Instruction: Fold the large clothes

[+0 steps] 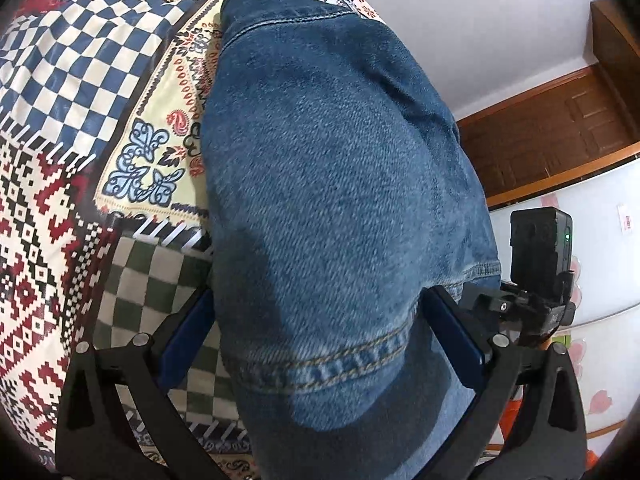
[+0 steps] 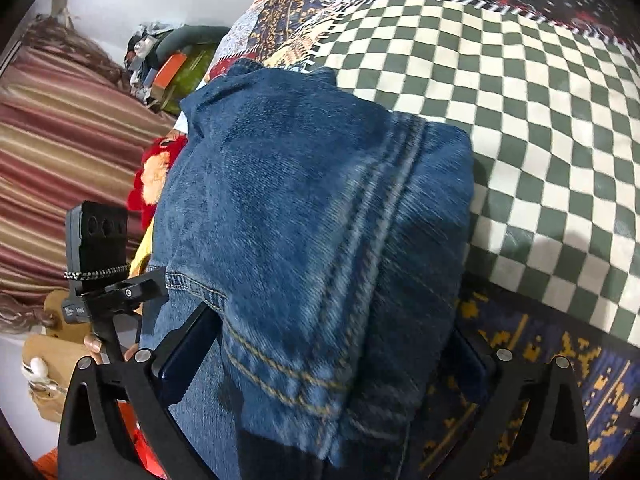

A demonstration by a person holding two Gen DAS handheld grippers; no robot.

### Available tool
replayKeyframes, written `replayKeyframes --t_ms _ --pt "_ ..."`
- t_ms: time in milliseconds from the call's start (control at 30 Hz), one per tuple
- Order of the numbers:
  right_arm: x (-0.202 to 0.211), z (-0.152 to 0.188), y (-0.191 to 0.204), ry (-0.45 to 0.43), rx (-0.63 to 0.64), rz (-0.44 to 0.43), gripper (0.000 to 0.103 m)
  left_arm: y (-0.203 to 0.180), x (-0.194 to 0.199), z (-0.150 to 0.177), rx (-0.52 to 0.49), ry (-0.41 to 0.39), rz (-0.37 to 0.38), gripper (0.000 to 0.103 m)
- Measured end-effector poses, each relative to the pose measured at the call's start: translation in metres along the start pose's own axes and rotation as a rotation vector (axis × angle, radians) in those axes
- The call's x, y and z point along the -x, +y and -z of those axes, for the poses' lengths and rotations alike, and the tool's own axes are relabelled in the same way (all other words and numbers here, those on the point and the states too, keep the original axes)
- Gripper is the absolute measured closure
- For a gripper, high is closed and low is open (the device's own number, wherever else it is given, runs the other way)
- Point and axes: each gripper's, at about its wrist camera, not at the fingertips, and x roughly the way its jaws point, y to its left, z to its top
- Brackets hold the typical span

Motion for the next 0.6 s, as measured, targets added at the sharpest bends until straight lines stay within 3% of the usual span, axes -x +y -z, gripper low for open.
replayKeyframes --t_ms 100,333,400,600 --pt "0.001 0.0 0.005 -0.003 0.001 -0.001 0.004 -0.006 -0.001 0.0 -0.002 0.005 0.018 0.004" --pt "0.017 0.01 0.019 -0.033 0.019 -0.037 0.046 -0.022 0.01 0.0 -0.028 -0.007 0.007 0.028" --pt "0.026 0.012 0.026 -0.039 0.029 -0.049 0.053 -0.032 0.021 0.003 -0.046 -0.031 -0.007 0.033" --pt "0.051 0.018 0.067 -0.08 0.09 -0.049 0.057 -0.062 0.066 0.013 -0.103 -0.131 -0.028 0.039"
